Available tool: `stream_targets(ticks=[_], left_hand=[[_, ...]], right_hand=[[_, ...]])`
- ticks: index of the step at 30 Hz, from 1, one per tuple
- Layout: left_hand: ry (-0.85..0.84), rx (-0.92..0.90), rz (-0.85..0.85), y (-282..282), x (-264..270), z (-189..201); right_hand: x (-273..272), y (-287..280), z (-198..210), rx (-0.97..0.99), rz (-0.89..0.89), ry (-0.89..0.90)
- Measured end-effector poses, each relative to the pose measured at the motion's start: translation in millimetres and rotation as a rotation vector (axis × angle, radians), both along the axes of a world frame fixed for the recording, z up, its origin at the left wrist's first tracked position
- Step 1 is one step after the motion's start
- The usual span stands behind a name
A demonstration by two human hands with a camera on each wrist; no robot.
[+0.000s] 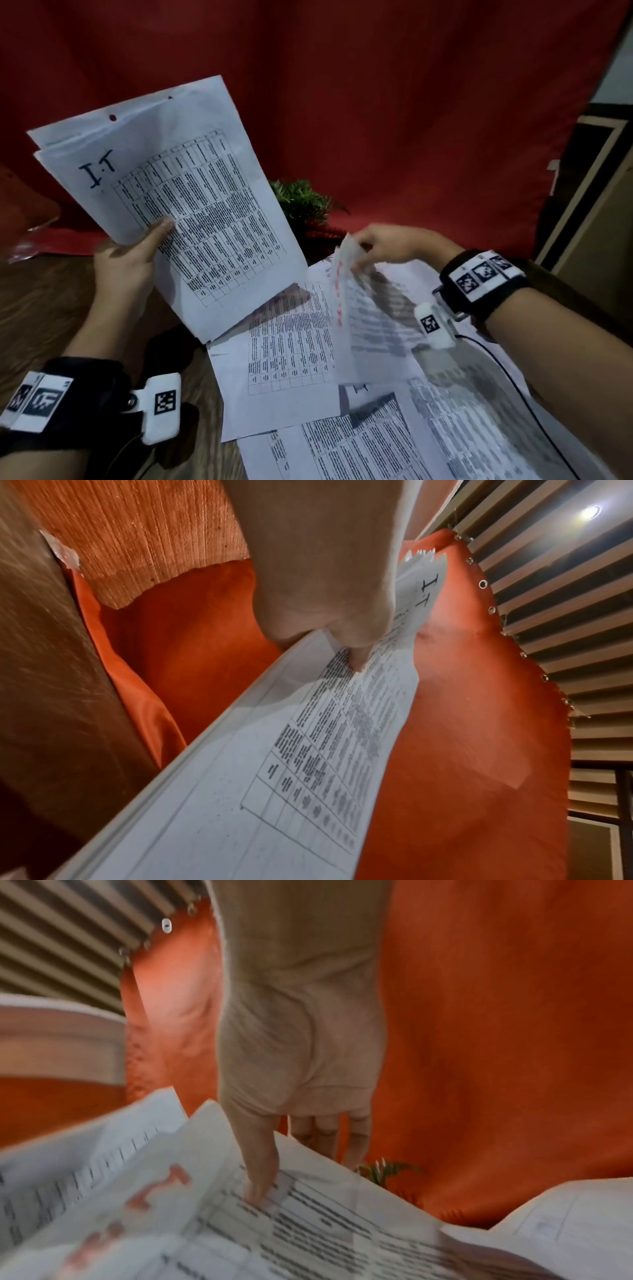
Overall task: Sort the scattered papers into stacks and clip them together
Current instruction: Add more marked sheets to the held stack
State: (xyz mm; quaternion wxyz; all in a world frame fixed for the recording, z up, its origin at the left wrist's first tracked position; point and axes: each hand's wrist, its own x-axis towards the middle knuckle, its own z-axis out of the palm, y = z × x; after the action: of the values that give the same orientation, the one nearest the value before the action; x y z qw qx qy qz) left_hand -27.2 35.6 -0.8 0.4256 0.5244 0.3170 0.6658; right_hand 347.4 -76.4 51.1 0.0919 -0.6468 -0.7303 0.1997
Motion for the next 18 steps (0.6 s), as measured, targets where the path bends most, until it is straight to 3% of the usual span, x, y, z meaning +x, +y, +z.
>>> stream_targets(ticks=[3, 6, 13, 18], left_hand=[[-0.064, -0.032, -0.007, -4, 17, 2], [-0.016, -0.046, -0.051, -13, 34, 3], [0.081, 0.035, -0.168, -32, 69, 11], [0.19, -0.009, -0.212, -35, 80, 14]], right_hand=[[2, -16, 34, 0.234, -0.038, 0.342], [-3, -25, 57, 0.487, -0.083, 0.61], [-12, -25, 73, 0.841, -0.236, 0.786], [-13, -17, 63, 0.817, -0.364, 0.932]])
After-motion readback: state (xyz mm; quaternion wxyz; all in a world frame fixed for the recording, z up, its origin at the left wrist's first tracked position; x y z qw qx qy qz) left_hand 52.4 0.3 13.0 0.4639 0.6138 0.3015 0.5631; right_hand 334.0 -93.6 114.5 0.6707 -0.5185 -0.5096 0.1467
